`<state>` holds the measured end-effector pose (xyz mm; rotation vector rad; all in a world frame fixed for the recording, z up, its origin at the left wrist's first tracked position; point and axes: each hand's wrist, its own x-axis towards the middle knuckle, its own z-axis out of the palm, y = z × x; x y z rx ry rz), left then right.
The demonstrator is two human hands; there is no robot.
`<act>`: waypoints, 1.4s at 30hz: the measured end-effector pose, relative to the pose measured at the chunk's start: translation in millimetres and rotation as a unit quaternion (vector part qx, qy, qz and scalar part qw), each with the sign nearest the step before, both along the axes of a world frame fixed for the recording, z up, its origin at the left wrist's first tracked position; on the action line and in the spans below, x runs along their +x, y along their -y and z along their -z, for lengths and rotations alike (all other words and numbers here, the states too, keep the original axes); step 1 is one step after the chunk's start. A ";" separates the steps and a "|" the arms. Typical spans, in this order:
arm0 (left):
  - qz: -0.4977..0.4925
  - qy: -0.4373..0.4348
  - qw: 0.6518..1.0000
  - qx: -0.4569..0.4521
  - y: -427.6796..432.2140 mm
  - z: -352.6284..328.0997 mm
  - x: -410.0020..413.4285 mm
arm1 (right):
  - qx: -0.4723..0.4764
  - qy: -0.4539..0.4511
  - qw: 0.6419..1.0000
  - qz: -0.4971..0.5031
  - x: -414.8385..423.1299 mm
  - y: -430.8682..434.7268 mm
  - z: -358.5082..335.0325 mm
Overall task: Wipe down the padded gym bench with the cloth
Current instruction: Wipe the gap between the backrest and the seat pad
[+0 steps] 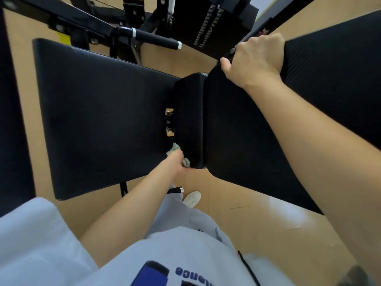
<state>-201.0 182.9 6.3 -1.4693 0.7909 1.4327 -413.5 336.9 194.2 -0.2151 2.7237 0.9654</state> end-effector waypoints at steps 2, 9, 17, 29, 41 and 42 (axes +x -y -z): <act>-0.031 0.039 0.998 0.028 -7.1 -21.5 2.5 | -0.002 0.001 1.000 -0.001 1.0 -1.0 1.3; -0.030 -0.012 0.995 0.097 0.4 -98.2 -0.1 | -0.007 0.001 1.000 -0.001 3.4 -2.5 2.4; 0.077 -0.422 0.898 -0.096 21.7 -123.6 -107.3 | -0.010 0.004 1.000 0.006 -0.9 -1.1 1.0; 0.294 -0.621 0.715 -0.127 -26.2 -24.8 -100.5 | -0.005 -0.013 1.000 -0.014 1.9 -5.9 8.8; 0.352 -0.526 0.764 -0.127 5.3 -47.0 80.6 | -0.016 -0.001 1.000 -0.008 0.4 -3.5 2.4; 0.333 -0.500 0.789 -0.130 9.9 -54.0 79.7 | -0.014 0.003 1.000 -0.007 0.3 -3.2 2.1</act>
